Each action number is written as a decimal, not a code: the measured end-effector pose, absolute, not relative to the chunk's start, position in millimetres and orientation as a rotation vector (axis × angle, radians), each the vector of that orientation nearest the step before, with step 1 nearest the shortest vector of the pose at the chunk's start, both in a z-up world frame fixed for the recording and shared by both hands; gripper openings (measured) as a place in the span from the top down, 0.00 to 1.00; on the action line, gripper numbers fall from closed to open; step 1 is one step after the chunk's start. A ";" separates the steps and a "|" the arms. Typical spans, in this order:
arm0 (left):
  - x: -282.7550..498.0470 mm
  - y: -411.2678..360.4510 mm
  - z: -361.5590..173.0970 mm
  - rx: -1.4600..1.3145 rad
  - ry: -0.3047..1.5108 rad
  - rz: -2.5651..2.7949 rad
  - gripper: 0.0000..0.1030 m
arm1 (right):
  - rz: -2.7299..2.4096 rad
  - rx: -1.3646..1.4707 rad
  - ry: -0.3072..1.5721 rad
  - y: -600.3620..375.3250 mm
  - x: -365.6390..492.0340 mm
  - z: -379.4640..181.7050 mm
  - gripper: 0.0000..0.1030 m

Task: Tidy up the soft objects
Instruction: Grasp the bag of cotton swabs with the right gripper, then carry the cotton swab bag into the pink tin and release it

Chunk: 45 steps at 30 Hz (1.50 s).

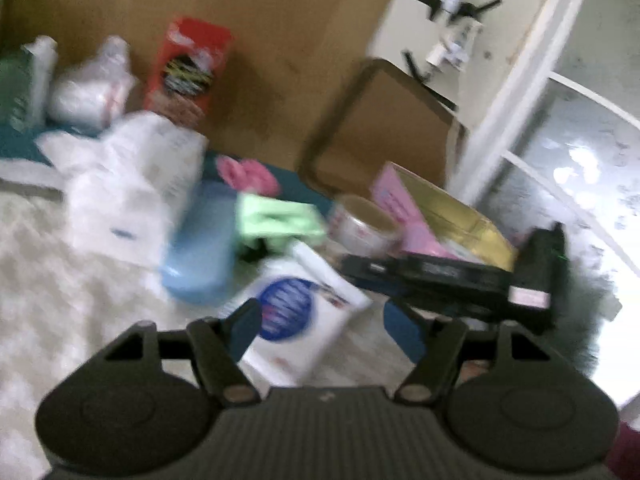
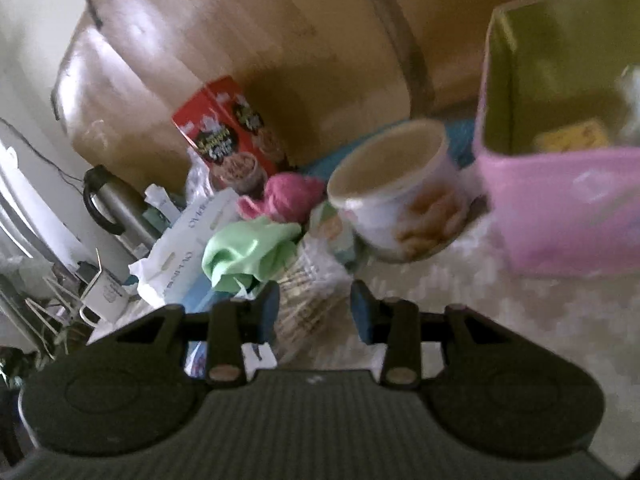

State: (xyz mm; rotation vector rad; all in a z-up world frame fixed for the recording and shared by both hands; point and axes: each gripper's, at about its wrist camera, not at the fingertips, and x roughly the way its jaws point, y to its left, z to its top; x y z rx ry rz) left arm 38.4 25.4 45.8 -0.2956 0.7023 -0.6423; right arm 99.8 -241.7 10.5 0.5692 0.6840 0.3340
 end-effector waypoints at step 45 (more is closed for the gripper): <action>51.4 -162.4 74.3 0.011 0.747 -0.855 0.58 | 0.168 0.001 0.348 -239.6 -31.2 43.9 0.57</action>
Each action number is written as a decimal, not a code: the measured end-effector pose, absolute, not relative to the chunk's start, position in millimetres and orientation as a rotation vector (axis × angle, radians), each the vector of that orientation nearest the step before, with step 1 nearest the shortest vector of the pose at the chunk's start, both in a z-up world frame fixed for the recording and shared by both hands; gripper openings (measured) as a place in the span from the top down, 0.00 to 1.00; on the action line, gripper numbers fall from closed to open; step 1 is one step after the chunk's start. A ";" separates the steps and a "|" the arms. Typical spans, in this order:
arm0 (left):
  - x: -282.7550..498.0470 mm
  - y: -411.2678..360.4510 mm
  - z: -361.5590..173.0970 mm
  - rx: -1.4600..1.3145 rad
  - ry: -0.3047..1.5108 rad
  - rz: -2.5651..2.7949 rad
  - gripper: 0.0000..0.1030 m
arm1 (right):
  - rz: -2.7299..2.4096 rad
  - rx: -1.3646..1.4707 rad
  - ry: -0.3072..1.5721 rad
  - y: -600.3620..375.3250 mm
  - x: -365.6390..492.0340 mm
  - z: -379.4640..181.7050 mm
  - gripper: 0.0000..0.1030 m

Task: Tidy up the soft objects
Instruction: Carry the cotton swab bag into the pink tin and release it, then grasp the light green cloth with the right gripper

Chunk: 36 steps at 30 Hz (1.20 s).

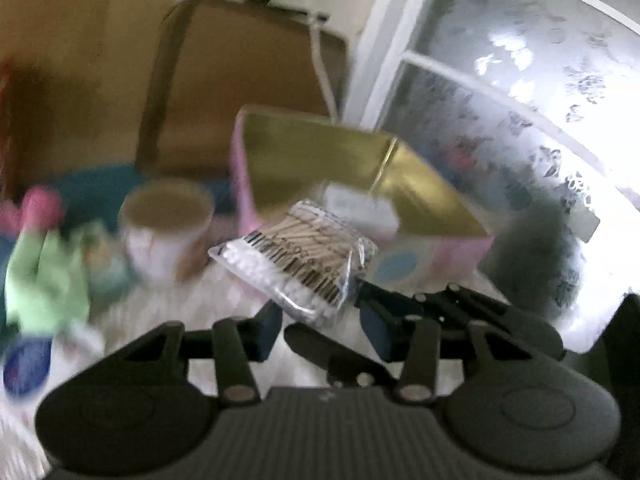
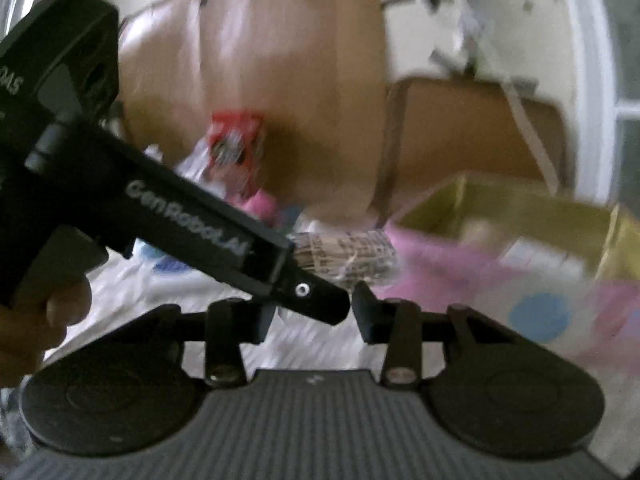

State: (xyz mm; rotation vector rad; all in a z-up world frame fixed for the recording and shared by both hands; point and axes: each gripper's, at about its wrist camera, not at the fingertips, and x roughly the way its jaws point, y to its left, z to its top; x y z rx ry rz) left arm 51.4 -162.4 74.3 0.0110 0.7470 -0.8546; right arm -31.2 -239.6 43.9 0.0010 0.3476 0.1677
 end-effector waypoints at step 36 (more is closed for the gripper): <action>63.2 13.1 4.2 -0.056 0.679 -0.396 0.26 | 0.352 0.164 0.575 -183.7 116.7 30.5 0.33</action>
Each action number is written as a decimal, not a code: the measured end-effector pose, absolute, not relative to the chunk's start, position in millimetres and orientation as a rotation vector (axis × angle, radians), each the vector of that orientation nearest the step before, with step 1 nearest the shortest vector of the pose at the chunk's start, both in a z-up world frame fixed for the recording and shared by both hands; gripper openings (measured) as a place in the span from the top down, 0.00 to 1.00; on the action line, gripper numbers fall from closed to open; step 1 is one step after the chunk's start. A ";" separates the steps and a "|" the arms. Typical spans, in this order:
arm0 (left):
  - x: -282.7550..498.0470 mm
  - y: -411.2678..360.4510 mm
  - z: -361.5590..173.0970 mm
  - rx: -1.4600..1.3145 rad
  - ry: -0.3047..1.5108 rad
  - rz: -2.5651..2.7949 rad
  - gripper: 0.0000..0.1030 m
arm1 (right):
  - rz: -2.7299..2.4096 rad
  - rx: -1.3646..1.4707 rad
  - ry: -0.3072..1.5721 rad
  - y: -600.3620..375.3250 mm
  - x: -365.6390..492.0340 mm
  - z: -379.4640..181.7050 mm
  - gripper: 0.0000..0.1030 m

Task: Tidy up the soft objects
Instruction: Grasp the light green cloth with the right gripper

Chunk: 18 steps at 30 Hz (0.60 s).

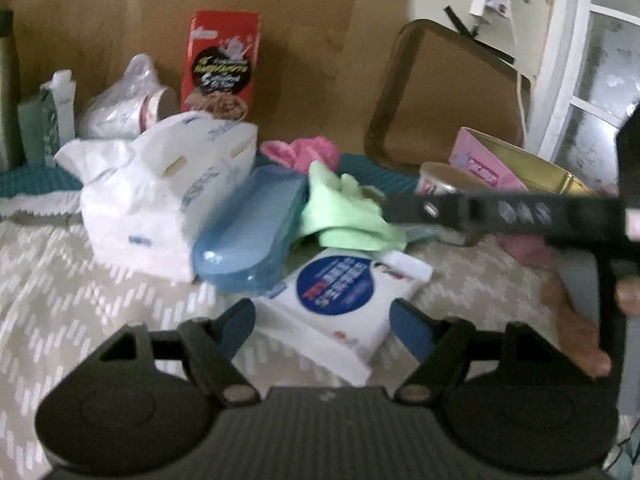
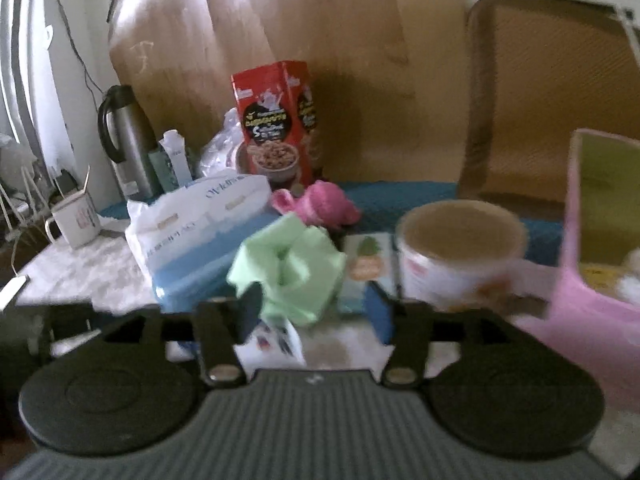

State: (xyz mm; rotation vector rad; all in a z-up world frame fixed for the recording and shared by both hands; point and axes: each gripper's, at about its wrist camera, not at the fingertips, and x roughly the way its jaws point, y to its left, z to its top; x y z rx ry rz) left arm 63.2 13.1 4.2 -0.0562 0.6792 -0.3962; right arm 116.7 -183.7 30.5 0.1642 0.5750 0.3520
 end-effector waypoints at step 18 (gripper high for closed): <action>46.8 27.6 25.0 -0.160 0.619 -0.514 0.27 | 0.365 0.186 0.616 -214.7 49.3 27.7 0.93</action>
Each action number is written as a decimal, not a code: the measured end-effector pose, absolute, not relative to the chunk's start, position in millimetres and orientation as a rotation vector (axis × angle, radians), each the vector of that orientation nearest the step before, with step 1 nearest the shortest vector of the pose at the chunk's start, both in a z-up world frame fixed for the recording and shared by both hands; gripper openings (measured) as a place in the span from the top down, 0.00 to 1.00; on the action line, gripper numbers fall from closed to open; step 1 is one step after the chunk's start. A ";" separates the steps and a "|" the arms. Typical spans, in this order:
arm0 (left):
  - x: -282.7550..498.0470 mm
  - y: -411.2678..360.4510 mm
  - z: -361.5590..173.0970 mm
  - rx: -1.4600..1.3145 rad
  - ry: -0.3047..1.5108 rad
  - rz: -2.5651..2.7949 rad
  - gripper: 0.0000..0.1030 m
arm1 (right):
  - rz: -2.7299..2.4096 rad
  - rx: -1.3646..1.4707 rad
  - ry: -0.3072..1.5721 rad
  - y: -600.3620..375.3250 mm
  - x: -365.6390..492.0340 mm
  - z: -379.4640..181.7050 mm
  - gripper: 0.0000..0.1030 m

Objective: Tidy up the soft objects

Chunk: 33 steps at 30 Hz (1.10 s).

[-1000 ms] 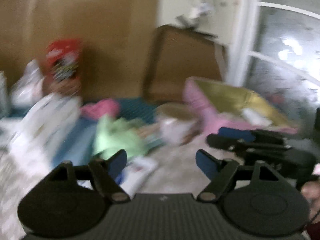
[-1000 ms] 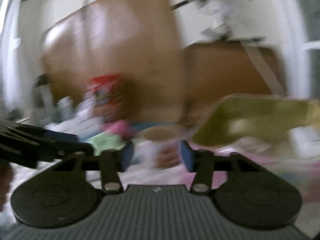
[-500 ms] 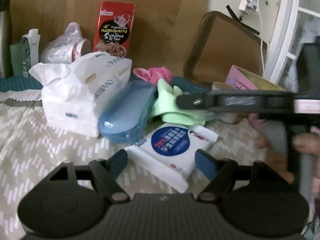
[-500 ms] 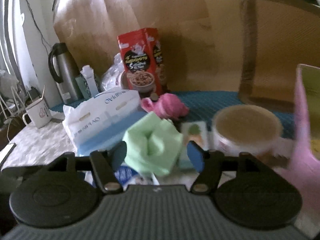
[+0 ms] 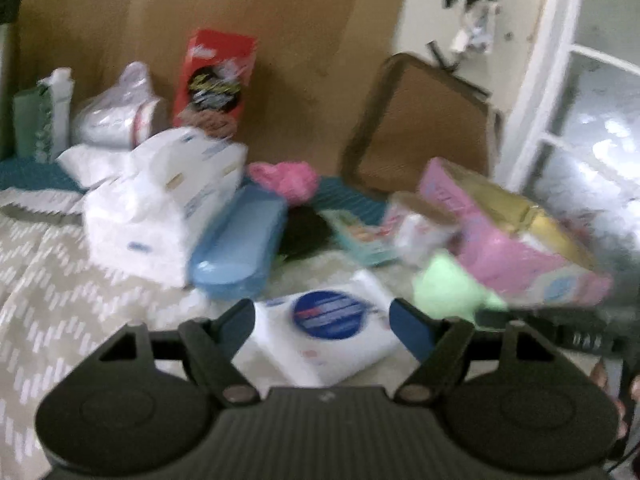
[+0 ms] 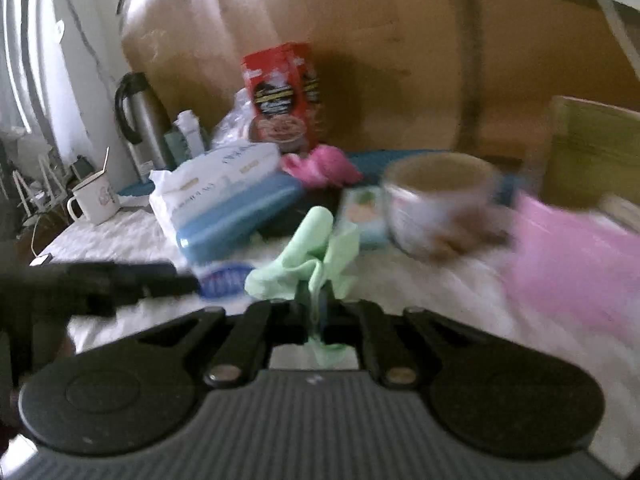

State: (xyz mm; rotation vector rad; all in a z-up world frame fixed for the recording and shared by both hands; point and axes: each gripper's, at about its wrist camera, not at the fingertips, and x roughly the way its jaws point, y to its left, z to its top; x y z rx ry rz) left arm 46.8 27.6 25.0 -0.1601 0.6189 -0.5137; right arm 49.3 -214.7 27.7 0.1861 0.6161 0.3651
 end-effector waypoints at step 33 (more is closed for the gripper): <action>103.1 -232.2 76.1 0.095 0.606 -0.773 0.54 | 0.068 0.063 0.291 -290.0 26.2 63.7 0.91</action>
